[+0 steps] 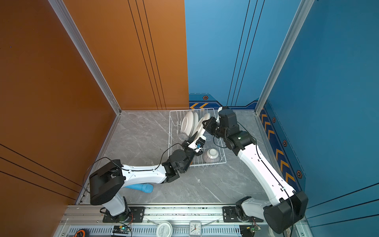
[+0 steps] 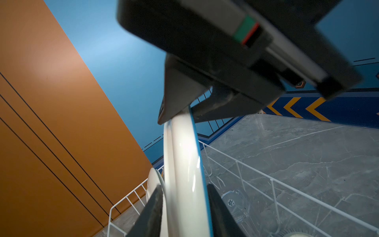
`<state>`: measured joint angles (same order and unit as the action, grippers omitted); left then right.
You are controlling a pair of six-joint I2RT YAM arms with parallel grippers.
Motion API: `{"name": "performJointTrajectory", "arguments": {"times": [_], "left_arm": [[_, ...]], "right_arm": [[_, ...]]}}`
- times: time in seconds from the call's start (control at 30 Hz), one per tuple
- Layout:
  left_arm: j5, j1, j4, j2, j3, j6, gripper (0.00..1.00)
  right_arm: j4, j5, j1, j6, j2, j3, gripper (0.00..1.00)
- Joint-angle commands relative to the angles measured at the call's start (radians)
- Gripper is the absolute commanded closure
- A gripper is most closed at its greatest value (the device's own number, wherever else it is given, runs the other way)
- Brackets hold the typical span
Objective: Unload the mixed dishes from the dish rack
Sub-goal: 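Grasp the raised watermelon plate rim with the left gripper beside the right gripper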
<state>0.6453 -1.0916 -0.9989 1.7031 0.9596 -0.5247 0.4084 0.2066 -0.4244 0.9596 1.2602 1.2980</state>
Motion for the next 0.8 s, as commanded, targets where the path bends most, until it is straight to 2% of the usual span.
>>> {"name": "performJointTrajectory", "arguments": {"times": [0.0,0.07,0.17,0.37,0.4,0.6,0.77], "left_arm": [[0.041,0.023,-0.032,0.0,0.008,-0.01,0.76],[0.05,0.028,-0.032,0.001,0.008,-0.011,0.93],[0.063,0.034,-0.045,0.003,0.006,-0.005,1.0],[0.071,0.038,-0.073,0.012,0.009,-0.031,1.0],[0.102,0.036,-0.086,0.016,0.01,-0.041,1.0],[0.141,0.029,-0.185,0.054,0.022,-0.153,1.0],[0.161,0.024,-0.223,0.09,0.05,-0.222,1.0]], "right_arm": [[-0.11,0.014,0.012,0.017,-0.058,0.008,1.0],[-0.115,0.022,0.016,0.025,-0.055,0.006,1.0],[-0.122,0.031,0.023,0.039,-0.052,0.002,1.0],[-0.136,0.039,0.043,0.056,-0.042,-0.013,1.0],[-0.142,0.044,0.047,0.059,-0.039,-0.017,1.0],[-0.184,0.079,0.076,0.091,-0.022,-0.04,1.0],[-0.225,0.098,0.098,0.112,-0.012,-0.061,0.72]]}}
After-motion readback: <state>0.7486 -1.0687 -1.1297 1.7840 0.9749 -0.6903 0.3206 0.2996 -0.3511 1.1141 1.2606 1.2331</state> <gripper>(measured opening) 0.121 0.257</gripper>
